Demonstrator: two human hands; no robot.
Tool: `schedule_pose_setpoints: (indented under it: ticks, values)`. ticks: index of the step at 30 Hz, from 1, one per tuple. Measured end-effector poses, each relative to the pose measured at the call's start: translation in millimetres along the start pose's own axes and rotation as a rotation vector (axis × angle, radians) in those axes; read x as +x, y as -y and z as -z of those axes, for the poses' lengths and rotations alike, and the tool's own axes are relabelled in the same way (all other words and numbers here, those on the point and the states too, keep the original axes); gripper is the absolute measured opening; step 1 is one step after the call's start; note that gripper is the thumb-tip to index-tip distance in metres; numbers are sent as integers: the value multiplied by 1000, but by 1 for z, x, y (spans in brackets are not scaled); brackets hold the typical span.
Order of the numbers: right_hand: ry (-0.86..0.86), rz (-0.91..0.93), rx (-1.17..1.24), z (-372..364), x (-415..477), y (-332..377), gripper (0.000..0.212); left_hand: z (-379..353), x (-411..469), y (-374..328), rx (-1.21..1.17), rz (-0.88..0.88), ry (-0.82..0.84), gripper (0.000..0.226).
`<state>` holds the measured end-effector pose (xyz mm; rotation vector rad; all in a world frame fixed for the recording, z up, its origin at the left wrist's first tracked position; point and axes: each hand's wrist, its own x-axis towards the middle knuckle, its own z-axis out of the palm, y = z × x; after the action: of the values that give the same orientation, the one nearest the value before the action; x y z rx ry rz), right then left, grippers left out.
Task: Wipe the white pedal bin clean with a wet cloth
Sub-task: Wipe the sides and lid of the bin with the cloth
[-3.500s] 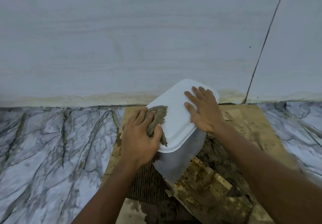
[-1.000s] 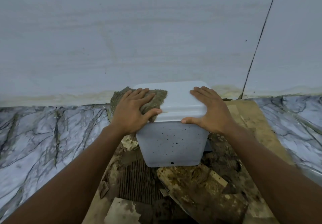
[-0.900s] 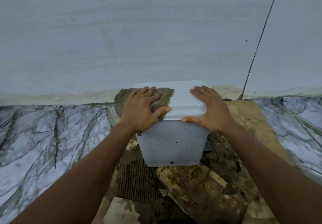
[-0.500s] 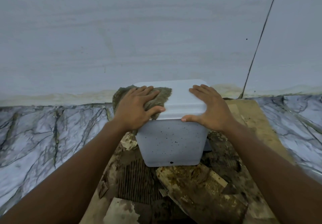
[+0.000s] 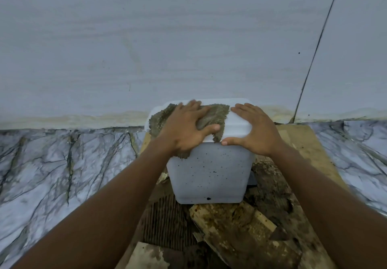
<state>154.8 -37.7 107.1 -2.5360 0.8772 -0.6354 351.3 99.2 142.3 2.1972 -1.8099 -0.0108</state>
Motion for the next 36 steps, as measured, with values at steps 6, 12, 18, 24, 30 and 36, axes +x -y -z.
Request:
schedule_pose_setpoints:
  ticks: [6, 12, 18, 24, 30, 36]
  values:
    - [-7, -16, 11, -1, 7, 0, 112, -10, -29, 33, -45, 137, -168, 78]
    - [-1, -10, 13, -3, 7, -2, 115, -4, 2, 1, 23, -58, -19, 68]
    - [53, 24, -4, 2, 11, -8, 120, 5, 2, 19, -41, -76, 32, 63]
    - [31, -5, 28, 2, 14, -1, 112, 13, -23, 65, -70, 62, -41, 66]
    - [90, -46, 34, 6, 20, -5, 120, -8, 9, 15, 87, -46, -34, 66]
    - [170, 8, 85, 16, 33, -10, 107, -8, 15, 25, 27, -48, -133, 57]
